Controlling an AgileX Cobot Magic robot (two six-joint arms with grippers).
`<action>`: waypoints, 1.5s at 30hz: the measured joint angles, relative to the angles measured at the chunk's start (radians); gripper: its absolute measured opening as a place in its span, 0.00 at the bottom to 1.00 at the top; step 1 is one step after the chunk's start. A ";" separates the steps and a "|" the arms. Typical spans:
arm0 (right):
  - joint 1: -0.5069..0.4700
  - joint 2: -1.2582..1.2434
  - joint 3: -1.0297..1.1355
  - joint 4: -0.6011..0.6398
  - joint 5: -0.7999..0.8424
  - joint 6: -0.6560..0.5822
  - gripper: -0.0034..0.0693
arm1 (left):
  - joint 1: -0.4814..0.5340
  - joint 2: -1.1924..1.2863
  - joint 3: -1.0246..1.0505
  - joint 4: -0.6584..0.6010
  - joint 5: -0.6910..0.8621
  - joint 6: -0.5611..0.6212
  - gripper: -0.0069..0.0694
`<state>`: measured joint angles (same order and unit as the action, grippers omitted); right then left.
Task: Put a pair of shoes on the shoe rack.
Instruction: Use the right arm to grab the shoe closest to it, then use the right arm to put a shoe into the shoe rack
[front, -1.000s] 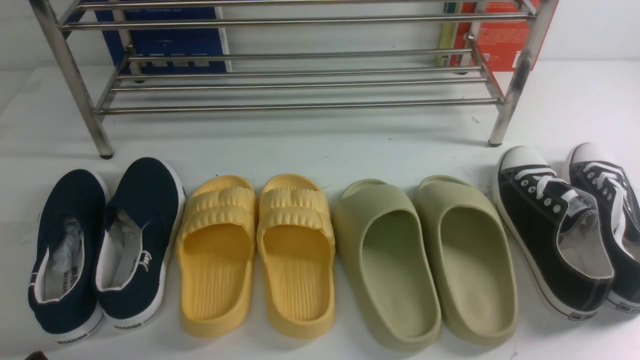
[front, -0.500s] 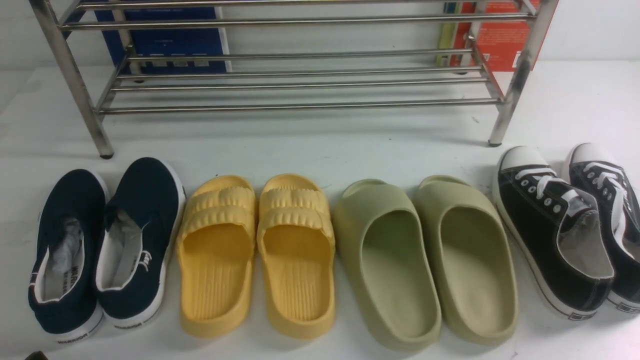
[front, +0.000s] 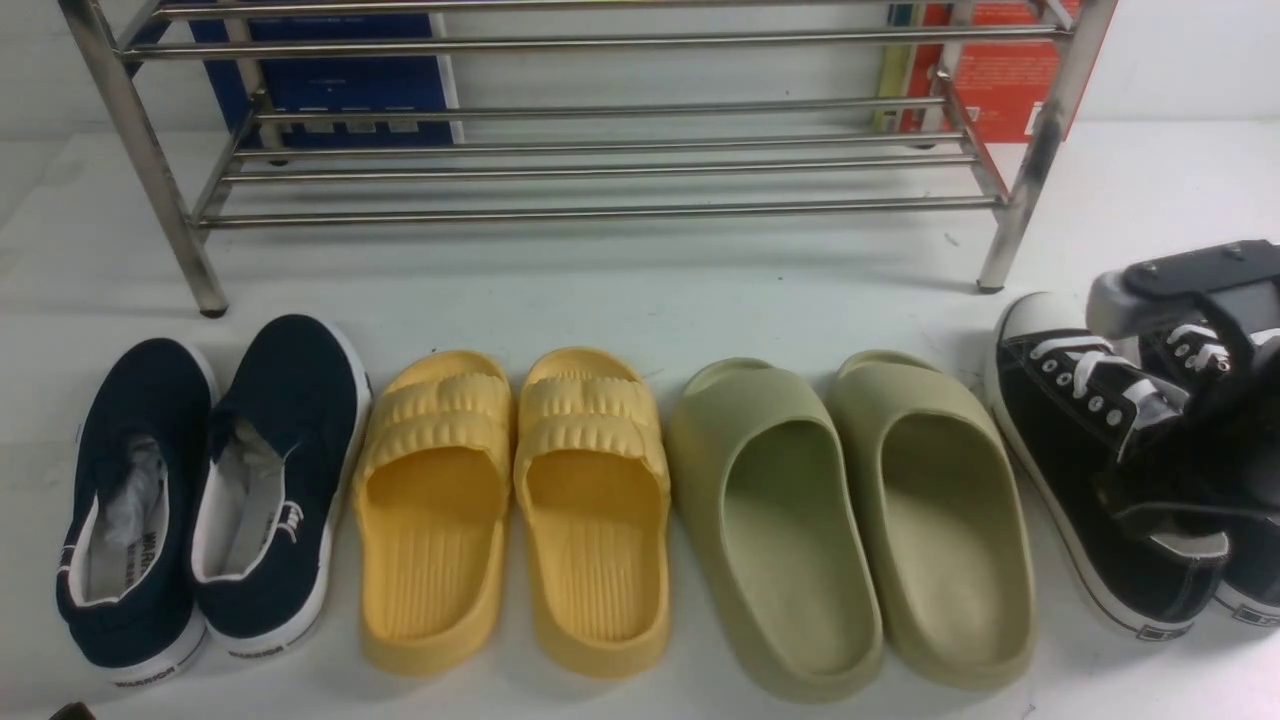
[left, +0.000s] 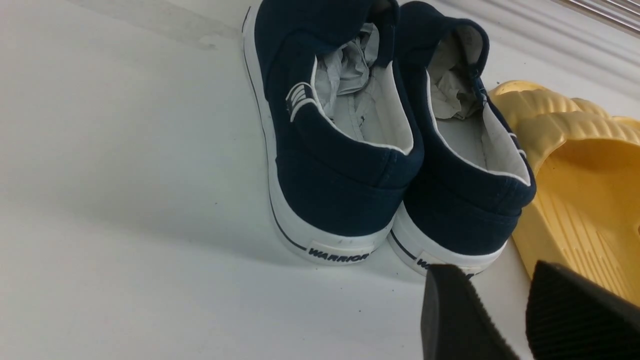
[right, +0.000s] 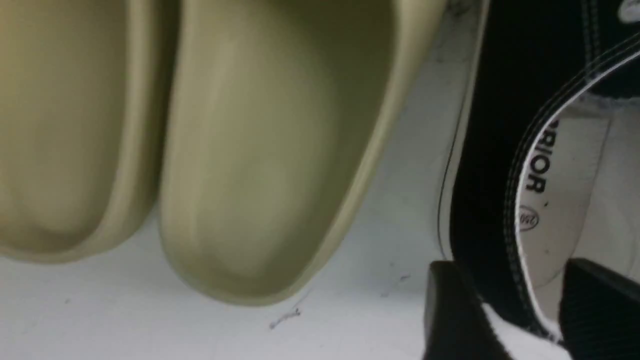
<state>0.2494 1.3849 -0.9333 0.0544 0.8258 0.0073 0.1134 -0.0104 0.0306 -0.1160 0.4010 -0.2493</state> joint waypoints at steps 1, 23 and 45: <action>0.000 0.015 0.000 -0.011 -0.011 0.012 0.59 | 0.000 0.000 0.000 0.000 0.000 0.000 0.40; 0.000 0.284 -0.008 -0.069 -0.119 0.017 0.23 | 0.000 0.000 0.000 0.000 0.000 0.000 0.40; 0.198 -0.016 -0.161 0.161 0.147 0.017 0.10 | 0.000 0.000 0.000 0.000 0.000 0.000 0.40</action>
<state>0.4479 1.3694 -1.0941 0.2153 0.9728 0.0241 0.1134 -0.0104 0.0306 -0.1160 0.4010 -0.2493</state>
